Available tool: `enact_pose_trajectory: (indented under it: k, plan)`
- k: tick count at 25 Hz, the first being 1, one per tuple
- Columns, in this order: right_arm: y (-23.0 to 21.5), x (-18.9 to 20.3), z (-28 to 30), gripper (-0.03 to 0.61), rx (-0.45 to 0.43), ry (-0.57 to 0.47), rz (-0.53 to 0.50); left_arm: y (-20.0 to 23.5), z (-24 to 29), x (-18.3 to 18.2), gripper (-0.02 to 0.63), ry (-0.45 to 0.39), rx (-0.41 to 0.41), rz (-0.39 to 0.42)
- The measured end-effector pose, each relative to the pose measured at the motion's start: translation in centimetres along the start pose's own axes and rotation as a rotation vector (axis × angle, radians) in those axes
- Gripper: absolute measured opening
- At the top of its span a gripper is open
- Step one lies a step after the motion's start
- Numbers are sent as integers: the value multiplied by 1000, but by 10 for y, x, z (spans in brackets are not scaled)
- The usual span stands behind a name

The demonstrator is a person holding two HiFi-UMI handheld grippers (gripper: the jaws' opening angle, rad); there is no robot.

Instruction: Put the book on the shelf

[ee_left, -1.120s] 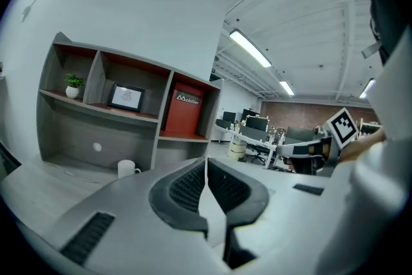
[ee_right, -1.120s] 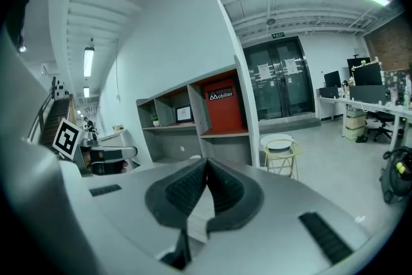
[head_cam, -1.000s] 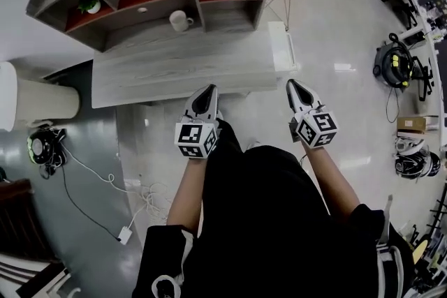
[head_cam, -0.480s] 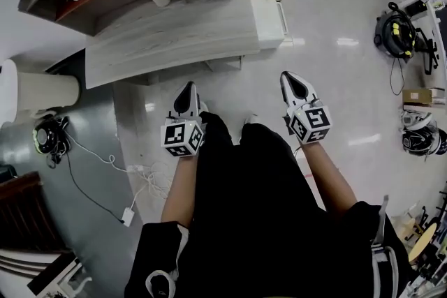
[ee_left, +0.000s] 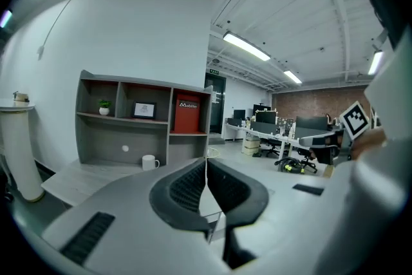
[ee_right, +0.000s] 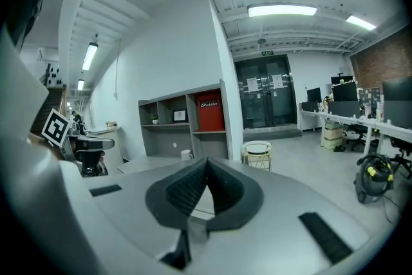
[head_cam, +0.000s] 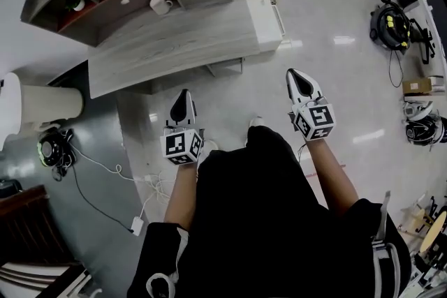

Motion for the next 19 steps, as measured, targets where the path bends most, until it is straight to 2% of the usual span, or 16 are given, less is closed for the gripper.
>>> enact_pose_trajectory:
  k: [10, 14, 19]
  plan:
    - [82, 1, 25, 0, 36, 26, -20, 92, -57, -1, 15, -20, -43, -59]
    - [110, -4, 25, 0, 66, 4, 1, 122, -72, 2, 15, -23, -30, -65]
    - [144, -7, 23, 0, 98, -11, -44, 149, -84, 10, 15, -16, -4, -60]
Point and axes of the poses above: the fingertips, and each gripper's own axes: z forward along the fingers, y to its left, x out of its underside, the point moved 1 cm from there along -z, backward along the fingers, and after that the axes turned 1 degree about -x, right-handed, at the moved point
